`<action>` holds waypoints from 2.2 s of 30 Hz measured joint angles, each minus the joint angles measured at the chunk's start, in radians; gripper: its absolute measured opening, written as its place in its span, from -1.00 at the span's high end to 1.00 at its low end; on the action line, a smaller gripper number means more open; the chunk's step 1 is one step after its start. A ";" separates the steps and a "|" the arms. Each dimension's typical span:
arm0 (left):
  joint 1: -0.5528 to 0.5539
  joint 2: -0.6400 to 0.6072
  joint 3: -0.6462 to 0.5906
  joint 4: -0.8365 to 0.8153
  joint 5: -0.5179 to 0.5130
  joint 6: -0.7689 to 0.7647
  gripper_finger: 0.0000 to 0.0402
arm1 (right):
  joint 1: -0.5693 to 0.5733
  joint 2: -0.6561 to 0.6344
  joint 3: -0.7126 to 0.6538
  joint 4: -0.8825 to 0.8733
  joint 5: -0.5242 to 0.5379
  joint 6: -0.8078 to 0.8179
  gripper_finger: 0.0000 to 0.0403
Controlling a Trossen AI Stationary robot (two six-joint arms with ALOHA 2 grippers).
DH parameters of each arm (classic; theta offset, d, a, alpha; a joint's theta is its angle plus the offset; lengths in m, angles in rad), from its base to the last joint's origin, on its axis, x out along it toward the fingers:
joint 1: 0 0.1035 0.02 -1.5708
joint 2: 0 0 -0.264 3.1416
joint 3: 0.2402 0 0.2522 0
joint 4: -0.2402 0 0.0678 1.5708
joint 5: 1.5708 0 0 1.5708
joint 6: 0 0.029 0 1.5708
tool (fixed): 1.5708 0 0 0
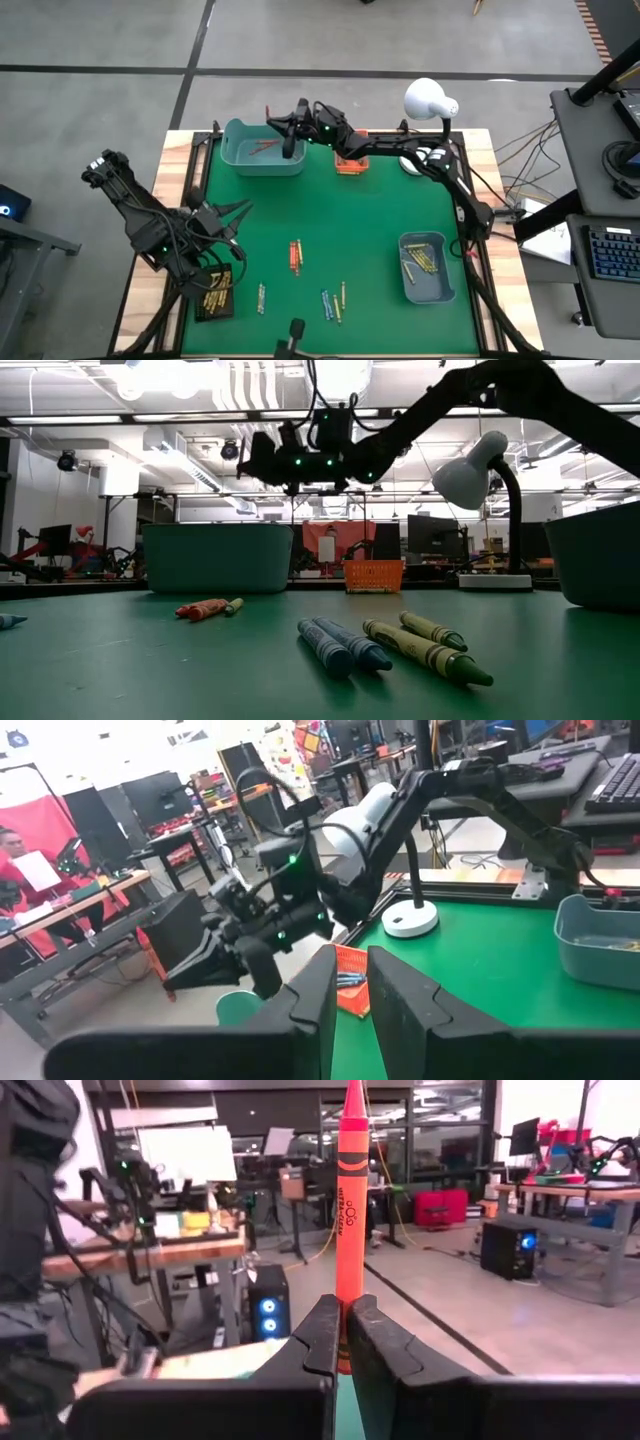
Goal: Sort crayons
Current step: Put the orange crayon into the green bin, then put the green crayon into the blue bin
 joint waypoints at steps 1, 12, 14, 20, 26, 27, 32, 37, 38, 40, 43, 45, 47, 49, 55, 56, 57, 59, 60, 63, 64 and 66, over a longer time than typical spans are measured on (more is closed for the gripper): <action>0.000 0.000 0.000 0.000 0.000 0.000 0.79 | 0.000 0.008 0.004 0.000 0.000 -0.006 0.95; 0.000 0.000 -0.001 0.005 0.000 0.000 0.79 | 0.002 0.025 0.007 0.005 0.001 -0.016 0.93; 0.000 0.000 -0.001 0.006 0.000 0.000 0.79 | 0.003 0.025 0.007 0.006 -0.001 -0.016 0.89; 0.000 0.000 -0.001 0.007 0.000 0.000 0.79 | 0.004 0.025 0.007 0.006 -0.002 0.003 0.62; 0.000 0.000 -0.001 0.007 0.000 0.000 0.79 | 0.006 0.020 0.007 -0.003 -0.006 0.003 0.38; 0.000 0.000 -0.001 0.007 0.001 0.000 0.79 | 0.006 0.011 0.007 -0.012 -0.018 0.011 0.36; 0.000 0.000 -0.001 0.011 0.001 -0.003 0.79 | 0.007 -0.089 0.007 -0.112 -0.133 0.061 0.31; 0.002 0.007 -0.001 0.018 0.002 -0.017 0.79 | 0.024 -0.258 0.007 -0.423 -0.246 -0.009 0.35; 0.003 0.011 -0.001 0.018 0.002 -0.020 0.79 | 0.033 -0.295 0.007 -0.499 -0.259 -0.036 0.36; 0.006 0.022 -0.001 0.025 0.003 -0.022 0.79 | 0.058 -0.375 0.007 -0.641 -0.265 -0.091 0.39; 0.021 0.046 -0.001 0.043 0.027 -0.021 0.79 | 0.101 -0.491 0.008 -0.841 -0.266 -0.151 0.43; 0.042 0.065 -0.001 0.064 0.071 0.002 0.79 | 0.132 -0.561 0.008 -0.963 -0.265 -0.169 0.45; 0.075 0.084 -0.002 0.106 0.132 0.054 0.79 | 0.165 -0.624 0.008 -1.083 -0.265 -0.175 0.48; 0.109 0.105 -0.002 0.160 0.195 0.132 0.79 | 0.198 -0.678 0.008 -1.190 -0.265 -0.174 0.50; 0.242 0.155 -0.002 0.347 0.417 0.438 0.79 | 0.307 -0.788 0.003 -1.482 -0.265 -0.127 0.57; 0.266 0.162 -0.002 0.372 0.456 0.480 0.79 | 0.327 -0.796 0.000 -1.521 -0.265 -0.115 0.58; 0.292 0.170 -0.002 0.395 0.493 0.518 0.79 | 0.348 -0.804 -0.004 -1.556 -0.264 -0.109 0.59; 0.345 0.184 -0.002 0.438 0.581 0.590 0.79 | 0.386 -0.811 -0.010 -1.624 -0.251 -0.084 0.61; 0.371 0.191 -0.003 0.462 0.621 0.622 0.79 | 0.408 -0.814 -0.011 -1.658 -0.233 -0.073 0.62; 0.446 0.220 -0.008 0.536 0.721 0.716 0.79 | 0.469 -0.817 -0.017 -1.774 -0.141 -0.053 0.65; 0.470 0.230 -0.010 0.560 0.751 0.746 0.79 | 0.487 -0.817 -0.020 -1.814 -0.111 -0.044 0.65; 0.517 0.256 -0.013 0.595 0.806 0.800 0.79 | 0.519 -0.817 -0.030 -1.884 -0.070 -0.027 0.67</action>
